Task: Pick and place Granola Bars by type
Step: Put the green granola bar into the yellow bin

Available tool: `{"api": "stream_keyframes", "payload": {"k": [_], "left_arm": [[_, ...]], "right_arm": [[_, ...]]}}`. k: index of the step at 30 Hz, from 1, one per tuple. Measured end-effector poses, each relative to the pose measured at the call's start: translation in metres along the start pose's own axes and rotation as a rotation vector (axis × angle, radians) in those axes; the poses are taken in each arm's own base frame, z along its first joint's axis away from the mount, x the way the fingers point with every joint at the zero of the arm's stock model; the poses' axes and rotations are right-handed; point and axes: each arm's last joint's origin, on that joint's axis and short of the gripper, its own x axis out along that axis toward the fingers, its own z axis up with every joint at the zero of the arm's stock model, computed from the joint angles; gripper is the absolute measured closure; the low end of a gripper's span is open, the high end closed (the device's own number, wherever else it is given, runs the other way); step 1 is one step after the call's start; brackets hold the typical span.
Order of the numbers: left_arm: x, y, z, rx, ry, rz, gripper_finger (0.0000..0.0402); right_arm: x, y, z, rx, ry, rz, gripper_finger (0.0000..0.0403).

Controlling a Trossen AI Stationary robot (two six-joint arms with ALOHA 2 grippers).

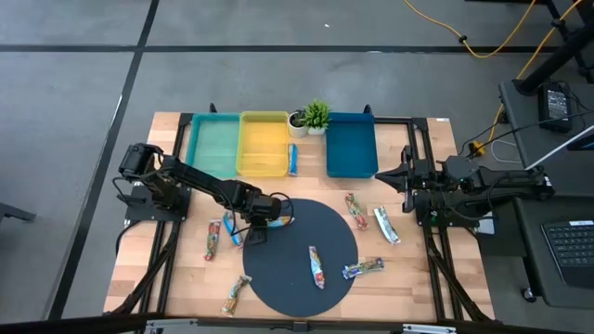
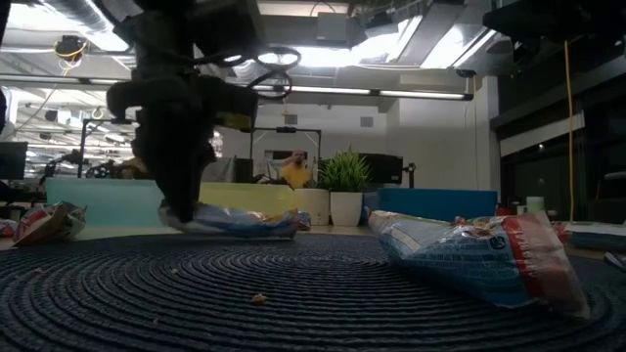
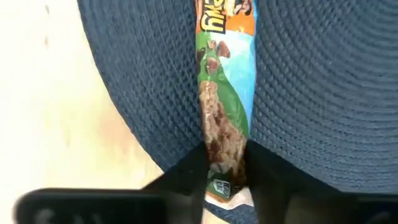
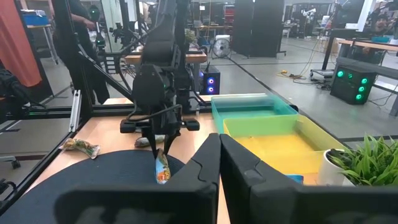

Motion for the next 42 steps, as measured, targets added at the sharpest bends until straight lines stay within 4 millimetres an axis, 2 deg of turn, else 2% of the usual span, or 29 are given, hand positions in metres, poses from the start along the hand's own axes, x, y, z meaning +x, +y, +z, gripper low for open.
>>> {"api": "stream_keyframes", "payload": {"k": [5, 12, 15, 20, 24, 28, 32, 36, 42], "left_arm": [[-0.011, -0.001, 0.008, 0.068, 0.021, 0.009, 0.0386], [-0.030, 0.007, 0.019, 0.134, 0.077, 0.037, 0.0391], [-0.050, 0.011, 0.029, 0.153, 0.042, 0.043, 0.0396], [-0.101, 0.020, 0.050, 0.184, -0.153, 0.091, 0.0396], [-0.155, 0.036, 0.058, 0.151, -0.330, 0.164, 0.0396], [-0.210, 0.055, 0.051, 0.069, -0.496, 0.228, 0.0396], [-0.246, 0.072, 0.036, -0.012, -0.609, 0.259, 0.0397], [-0.262, 0.084, 0.022, -0.071, -0.638, 0.280, 0.0398], [-0.257, 0.101, 0.015, -0.124, -0.535, 0.320, 0.0398]], "right_arm": [[0.000, 0.000, 0.000, 0.000, 0.000, 0.000, 0.0390], [0.000, 0.000, 0.000, 0.000, 0.000, -0.001, 0.0390], [0.000, 0.000, 0.000, 0.000, 0.000, 0.000, 0.0390], [0.000, 0.000, 0.000, 0.000, 0.001, -0.001, 0.0390], [0.000, 0.000, 0.000, 0.000, 0.000, -0.001, 0.0390], [0.000, 0.000, 0.000, 0.000, 0.001, -0.001, 0.0390], [0.000, 0.000, 0.000, 0.000, 0.001, -0.001, 0.0390], [0.000, 0.000, 0.000, 0.000, 0.001, 0.000, 0.0390], [0.000, 0.000, 0.000, 0.000, 0.000, -0.001, 0.0390]]}}
